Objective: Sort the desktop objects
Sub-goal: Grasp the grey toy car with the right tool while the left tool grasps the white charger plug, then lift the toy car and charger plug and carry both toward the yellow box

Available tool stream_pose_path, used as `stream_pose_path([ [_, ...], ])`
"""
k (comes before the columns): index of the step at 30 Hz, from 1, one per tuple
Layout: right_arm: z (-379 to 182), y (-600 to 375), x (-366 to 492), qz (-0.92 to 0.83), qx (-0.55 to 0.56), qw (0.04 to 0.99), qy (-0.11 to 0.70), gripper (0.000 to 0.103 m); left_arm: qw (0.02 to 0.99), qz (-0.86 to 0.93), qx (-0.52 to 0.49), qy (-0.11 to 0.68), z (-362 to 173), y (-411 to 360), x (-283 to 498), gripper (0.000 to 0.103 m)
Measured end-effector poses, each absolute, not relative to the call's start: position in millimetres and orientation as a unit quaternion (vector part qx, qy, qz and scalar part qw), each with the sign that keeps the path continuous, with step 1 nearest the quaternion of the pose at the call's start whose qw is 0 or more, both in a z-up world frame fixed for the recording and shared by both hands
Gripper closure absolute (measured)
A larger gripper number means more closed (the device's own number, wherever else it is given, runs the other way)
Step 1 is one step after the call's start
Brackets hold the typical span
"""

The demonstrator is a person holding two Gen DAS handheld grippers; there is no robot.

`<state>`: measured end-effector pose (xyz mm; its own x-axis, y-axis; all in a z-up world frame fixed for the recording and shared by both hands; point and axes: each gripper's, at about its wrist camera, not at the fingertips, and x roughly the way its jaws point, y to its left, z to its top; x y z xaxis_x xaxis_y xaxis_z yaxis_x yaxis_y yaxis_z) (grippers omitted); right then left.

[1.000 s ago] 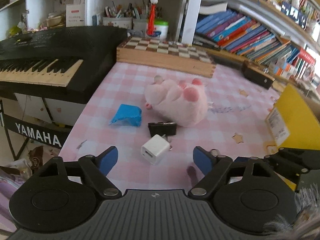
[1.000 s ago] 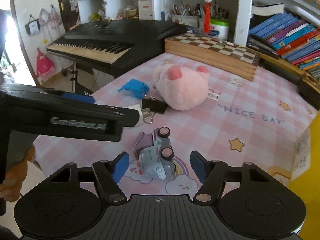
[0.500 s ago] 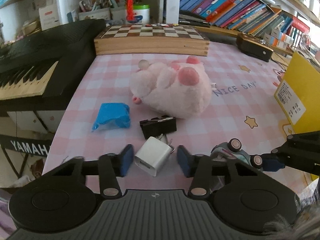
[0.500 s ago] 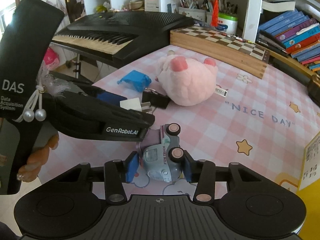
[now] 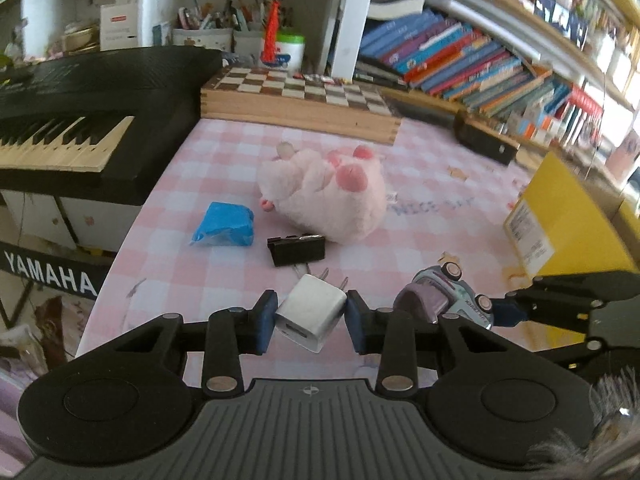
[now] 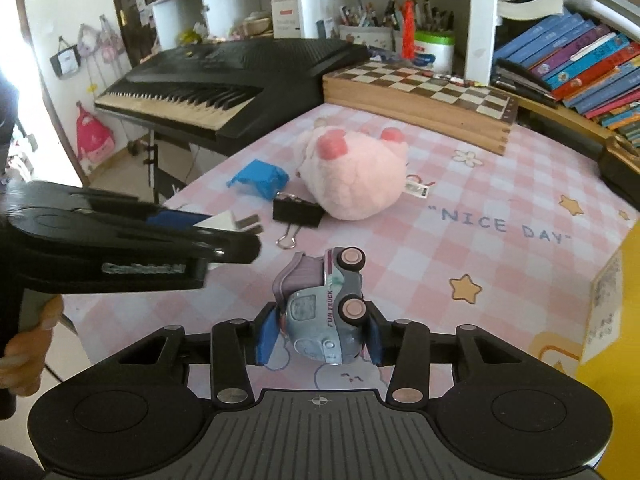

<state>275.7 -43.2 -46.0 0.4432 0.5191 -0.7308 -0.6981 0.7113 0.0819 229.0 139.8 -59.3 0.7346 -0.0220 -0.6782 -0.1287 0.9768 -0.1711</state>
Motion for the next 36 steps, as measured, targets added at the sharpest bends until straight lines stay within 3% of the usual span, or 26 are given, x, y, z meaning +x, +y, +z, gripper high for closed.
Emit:
stream_pose_path([
  [17, 12, -73, 228, 0.352, -0.069, 0.862, 0.358, 0.06, 0.938, -0.021, -0.185, 0.293, -6, 136, 159, 0.069],
  [36, 11, -84, 131, 0.312, -0.049, 0.87, 0.378, 0.06, 0.933, -0.088, -0.188, 0.294, 4, 125, 76, 0.069],
])
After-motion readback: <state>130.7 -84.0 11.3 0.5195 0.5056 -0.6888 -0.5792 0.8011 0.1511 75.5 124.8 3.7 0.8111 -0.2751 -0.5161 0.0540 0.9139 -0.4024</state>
